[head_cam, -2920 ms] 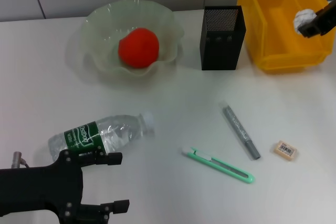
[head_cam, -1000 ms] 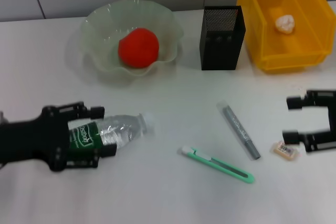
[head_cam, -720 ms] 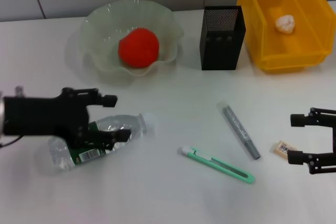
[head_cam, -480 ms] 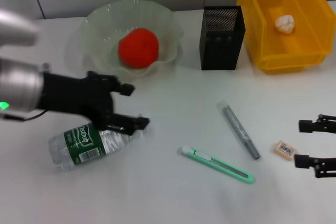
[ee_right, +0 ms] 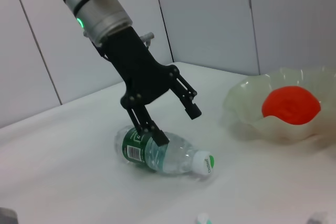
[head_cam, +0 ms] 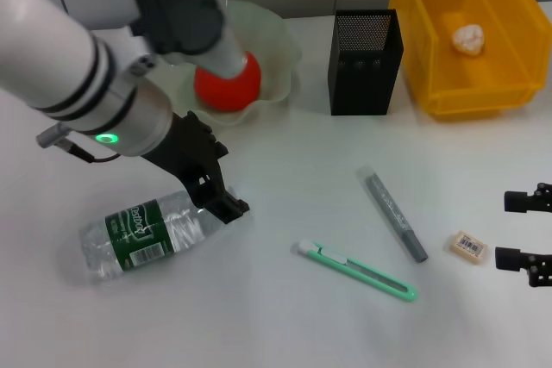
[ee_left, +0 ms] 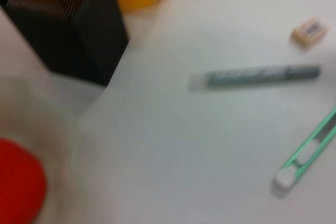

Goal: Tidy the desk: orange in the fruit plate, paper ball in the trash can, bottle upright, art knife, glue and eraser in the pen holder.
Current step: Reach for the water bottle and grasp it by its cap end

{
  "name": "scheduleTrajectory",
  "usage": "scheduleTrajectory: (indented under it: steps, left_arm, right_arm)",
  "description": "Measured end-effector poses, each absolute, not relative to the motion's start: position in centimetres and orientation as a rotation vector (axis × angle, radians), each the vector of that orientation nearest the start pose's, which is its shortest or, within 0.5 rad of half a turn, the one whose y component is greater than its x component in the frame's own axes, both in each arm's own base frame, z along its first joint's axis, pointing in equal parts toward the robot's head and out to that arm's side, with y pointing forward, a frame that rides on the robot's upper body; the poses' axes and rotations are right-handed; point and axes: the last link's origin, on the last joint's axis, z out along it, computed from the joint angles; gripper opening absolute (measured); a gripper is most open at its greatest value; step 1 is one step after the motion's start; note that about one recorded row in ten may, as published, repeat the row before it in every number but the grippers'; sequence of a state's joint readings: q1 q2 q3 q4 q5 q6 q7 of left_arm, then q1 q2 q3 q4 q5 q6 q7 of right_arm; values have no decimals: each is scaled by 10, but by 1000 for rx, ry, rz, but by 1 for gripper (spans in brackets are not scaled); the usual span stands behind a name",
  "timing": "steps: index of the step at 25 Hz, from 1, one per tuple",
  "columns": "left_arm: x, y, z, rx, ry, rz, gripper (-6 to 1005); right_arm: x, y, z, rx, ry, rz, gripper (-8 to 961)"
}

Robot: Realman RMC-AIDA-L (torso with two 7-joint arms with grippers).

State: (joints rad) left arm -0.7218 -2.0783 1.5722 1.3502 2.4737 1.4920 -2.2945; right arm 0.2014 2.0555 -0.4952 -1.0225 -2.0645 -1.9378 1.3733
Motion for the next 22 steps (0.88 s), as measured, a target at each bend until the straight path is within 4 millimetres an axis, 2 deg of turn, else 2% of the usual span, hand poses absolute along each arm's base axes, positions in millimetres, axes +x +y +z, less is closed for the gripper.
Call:
scheduleTrajectory:
  steps: [8,22]
  left_arm:
    - [-116,359,-57,-2777,-296,685,821]
    - [-127,358,-86,-2762,-304,726,819]
  right_arm:
    - [322,223,82,-2685,578,608,839]
    - [319,230,78,-2700,576,615,839]
